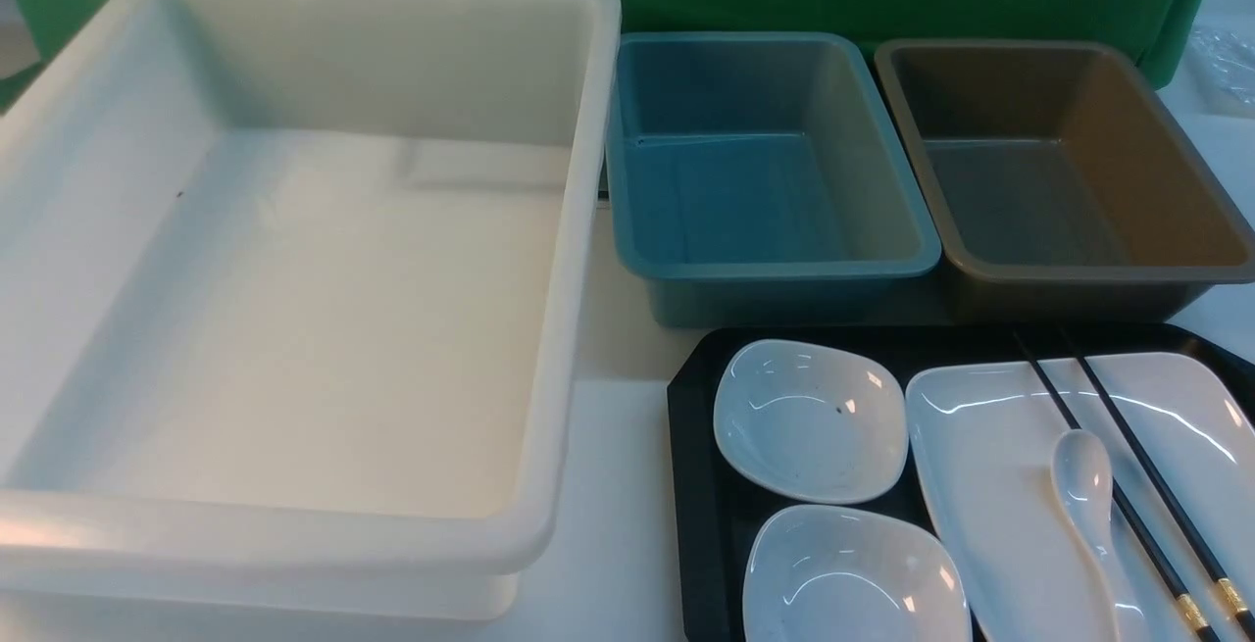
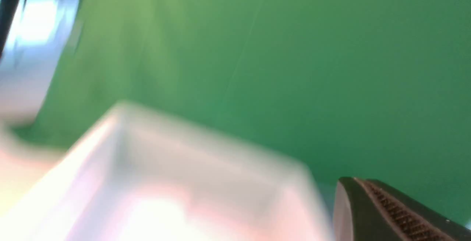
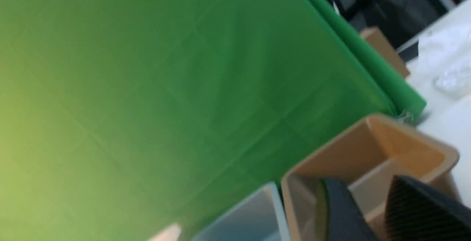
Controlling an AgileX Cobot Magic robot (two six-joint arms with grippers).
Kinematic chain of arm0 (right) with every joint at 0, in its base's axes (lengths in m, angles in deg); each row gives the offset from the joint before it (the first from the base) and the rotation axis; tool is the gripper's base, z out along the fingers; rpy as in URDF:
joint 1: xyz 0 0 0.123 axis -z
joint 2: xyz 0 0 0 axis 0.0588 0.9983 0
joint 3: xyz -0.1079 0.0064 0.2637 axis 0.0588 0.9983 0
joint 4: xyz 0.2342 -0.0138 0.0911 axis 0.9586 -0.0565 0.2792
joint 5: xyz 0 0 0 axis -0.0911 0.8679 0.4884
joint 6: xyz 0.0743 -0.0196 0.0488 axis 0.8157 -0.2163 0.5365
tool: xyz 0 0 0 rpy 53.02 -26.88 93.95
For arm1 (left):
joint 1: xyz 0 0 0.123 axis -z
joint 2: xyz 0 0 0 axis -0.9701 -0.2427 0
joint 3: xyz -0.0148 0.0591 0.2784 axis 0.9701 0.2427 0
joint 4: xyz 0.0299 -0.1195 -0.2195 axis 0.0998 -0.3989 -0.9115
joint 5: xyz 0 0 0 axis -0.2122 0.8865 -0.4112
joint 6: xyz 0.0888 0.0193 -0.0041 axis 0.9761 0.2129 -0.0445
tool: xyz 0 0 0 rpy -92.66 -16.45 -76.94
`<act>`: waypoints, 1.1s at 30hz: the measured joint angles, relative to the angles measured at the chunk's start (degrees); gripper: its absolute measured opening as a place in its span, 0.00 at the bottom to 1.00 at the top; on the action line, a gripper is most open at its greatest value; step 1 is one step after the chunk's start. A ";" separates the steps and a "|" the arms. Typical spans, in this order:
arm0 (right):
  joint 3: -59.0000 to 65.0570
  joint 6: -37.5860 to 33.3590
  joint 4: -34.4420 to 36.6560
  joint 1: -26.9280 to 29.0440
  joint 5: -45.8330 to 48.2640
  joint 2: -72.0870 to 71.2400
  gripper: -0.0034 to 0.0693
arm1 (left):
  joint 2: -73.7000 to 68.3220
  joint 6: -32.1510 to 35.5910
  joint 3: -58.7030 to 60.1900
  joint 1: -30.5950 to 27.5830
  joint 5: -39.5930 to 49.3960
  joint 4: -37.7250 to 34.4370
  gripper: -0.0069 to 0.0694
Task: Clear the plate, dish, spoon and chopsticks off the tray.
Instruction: Use the right arm to grab a pair of chopsticks from the plate
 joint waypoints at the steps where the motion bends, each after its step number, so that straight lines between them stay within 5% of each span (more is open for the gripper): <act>1: -3.39 0.10 -2.06 -0.57 5.16 0.46 0.36 | -3.63 3.63 -1.96 0.00 6.29 -1.73 0.10; 9: -35.95 -16.28 -7.37 -5.54 47.91 22.07 0.10 | -20.94 21.42 -4.11 0.00 21.63 -14.13 0.10; 16: -55.34 -23.53 -13.48 -6.20 75.28 49.53 0.08 | -27.13 26.35 -9.22 1.81 21.66 -18.54 0.09; 20: -58.07 -26.97 -14.02 -6.20 80.86 58.83 0.08 | -29.49 25.97 -14.77 6.40 23.30 -18.67 0.09; 28: -58.27 -32.28 -13.55 -2.36 78.27 75.11 0.09 | -36.88 16.73 -20.86 27.92 25.26 -10.41 0.09; 31: -58.28 -32.43 -13.74 -0.87 77.90 79.74 0.19 | -40.17 14.33 -20.86 34.77 25.59 -6.96 0.09; 32: -58.28 -32.43 -14.04 -0.47 77.25 82.49 0.34 | -42.33 13.43 -20.86 38.31 25.70 -5.54 0.09; 33: -58.28 -32.43 -14.05 -0.47 77.24 83.14 0.36 | -42.85 13.27 -20.86 38.67 25.70 -5.39 0.09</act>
